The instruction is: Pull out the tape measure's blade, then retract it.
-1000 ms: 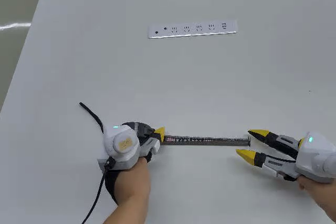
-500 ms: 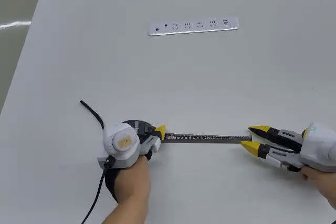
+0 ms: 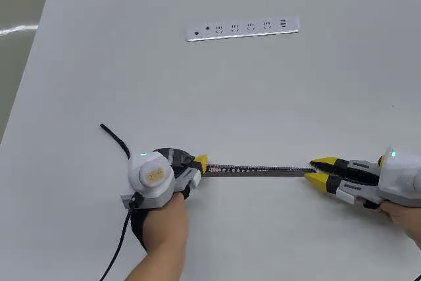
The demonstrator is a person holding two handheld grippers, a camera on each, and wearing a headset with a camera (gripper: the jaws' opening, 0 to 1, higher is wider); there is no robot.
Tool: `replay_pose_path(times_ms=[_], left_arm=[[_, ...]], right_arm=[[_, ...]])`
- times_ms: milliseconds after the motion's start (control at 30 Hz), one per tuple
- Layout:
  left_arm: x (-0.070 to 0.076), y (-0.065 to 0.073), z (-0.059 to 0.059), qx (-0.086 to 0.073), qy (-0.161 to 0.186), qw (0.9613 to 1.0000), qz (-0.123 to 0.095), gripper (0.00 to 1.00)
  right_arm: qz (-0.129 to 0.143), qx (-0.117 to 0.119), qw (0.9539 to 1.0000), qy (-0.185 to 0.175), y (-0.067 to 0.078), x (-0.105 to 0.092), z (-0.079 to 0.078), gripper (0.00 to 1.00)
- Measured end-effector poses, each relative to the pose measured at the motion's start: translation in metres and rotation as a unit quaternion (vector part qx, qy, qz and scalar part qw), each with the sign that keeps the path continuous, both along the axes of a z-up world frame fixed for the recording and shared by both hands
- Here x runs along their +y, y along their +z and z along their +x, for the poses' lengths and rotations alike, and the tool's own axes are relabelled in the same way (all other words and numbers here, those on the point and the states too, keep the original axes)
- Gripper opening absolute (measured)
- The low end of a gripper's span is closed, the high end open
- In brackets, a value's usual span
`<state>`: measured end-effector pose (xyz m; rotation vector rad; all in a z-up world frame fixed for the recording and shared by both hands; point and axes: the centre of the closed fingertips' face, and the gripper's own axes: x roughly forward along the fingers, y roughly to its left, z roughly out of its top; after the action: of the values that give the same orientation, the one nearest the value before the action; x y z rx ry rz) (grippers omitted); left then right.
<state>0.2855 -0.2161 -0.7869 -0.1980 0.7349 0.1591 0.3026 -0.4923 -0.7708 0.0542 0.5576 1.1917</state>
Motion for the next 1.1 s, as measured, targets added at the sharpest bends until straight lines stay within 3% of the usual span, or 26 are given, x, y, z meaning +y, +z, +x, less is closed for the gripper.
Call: replay_pose_path(times_ms=[267, 667, 1100], left_arm=[[-0.0002, -0.0001, -0.0003, 0.001, -0.001, 1.0000, -0.001, 0.79], [-0.0007, 0.0004, -0.0002, 0.001, -0.001, 1.0000, -0.002, 0.79], [-0.0013, 0.0000, -0.0013, 0.010, 0.000, 0.9999, -0.004, 0.79]], right_arm=[[0.005, -0.009, 0.9999, 0.009, 0.0037, 0.0000, -0.0051, 0.17], [-0.008, -0.071, 0.9972, 0.022, 0.0047, 0.0009, -0.0085, 0.15], [-0.020, -0.098, 0.9946, 0.025, 0.0031, 0.0016, -0.0060, 0.15]])
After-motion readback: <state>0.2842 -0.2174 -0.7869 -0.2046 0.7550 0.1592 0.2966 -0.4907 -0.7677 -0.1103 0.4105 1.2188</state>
